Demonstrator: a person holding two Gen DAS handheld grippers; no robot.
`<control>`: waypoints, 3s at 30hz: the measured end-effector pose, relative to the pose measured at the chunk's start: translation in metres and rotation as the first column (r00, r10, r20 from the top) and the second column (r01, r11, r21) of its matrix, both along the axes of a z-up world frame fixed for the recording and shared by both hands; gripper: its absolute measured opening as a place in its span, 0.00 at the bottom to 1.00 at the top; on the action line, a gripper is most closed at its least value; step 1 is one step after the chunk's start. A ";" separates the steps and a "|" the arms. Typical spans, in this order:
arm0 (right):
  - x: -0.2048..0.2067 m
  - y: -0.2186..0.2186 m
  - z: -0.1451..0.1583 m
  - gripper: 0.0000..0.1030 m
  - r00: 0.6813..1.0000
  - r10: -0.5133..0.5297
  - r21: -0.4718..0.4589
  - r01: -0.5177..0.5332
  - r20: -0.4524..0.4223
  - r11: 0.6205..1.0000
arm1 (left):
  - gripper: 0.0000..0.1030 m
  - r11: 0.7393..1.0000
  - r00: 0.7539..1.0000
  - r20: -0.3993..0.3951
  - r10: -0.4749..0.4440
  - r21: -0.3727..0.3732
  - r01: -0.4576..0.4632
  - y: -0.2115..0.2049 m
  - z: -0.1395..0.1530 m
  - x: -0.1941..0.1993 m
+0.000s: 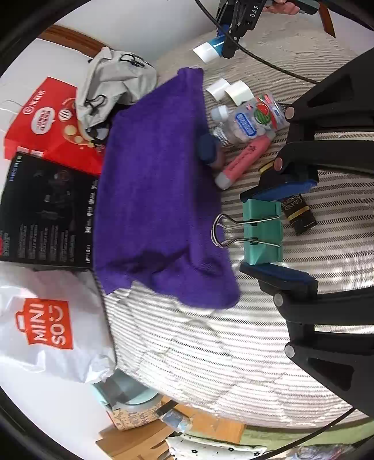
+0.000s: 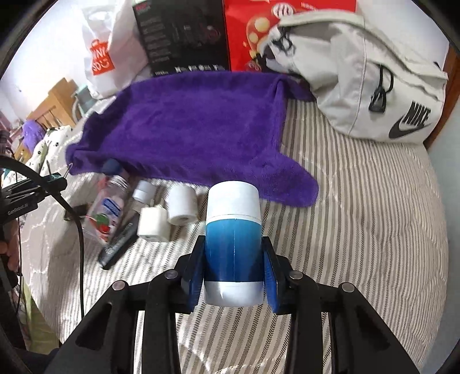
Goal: Organize rigid objects
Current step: 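Set the container on the purple towel with the right gripper while the left gripper sets the clip there, then open both grippers and pull them back toward the remaining items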
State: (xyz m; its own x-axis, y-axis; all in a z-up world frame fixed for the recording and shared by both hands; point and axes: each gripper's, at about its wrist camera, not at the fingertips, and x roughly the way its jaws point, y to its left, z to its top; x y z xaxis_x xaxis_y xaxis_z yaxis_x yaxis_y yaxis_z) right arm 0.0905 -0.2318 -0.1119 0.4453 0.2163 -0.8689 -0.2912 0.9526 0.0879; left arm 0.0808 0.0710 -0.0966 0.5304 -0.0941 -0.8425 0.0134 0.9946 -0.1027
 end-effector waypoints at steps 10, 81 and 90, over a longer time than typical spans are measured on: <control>0.031 0.013 0.026 0.35 0.997 0.038 0.007 -0.038 0.066 0.999 | 0.38 1.000 0.998 0.048 -0.028 0.013 0.028 0.004 0.030 0.032; 0.049 0.000 0.040 0.63 0.997 -0.063 0.012 0.062 0.051 0.998 | 0.75 0.987 0.995 -0.056 -0.082 0.137 0.089 -0.027 -0.037 0.170; 0.015 -0.006 0.050 0.63 0.995 -0.064 0.021 0.063 0.071 0.998 | 0.75 0.972 0.983 0.047 -0.179 0.161 0.169 -0.013 0.010 0.058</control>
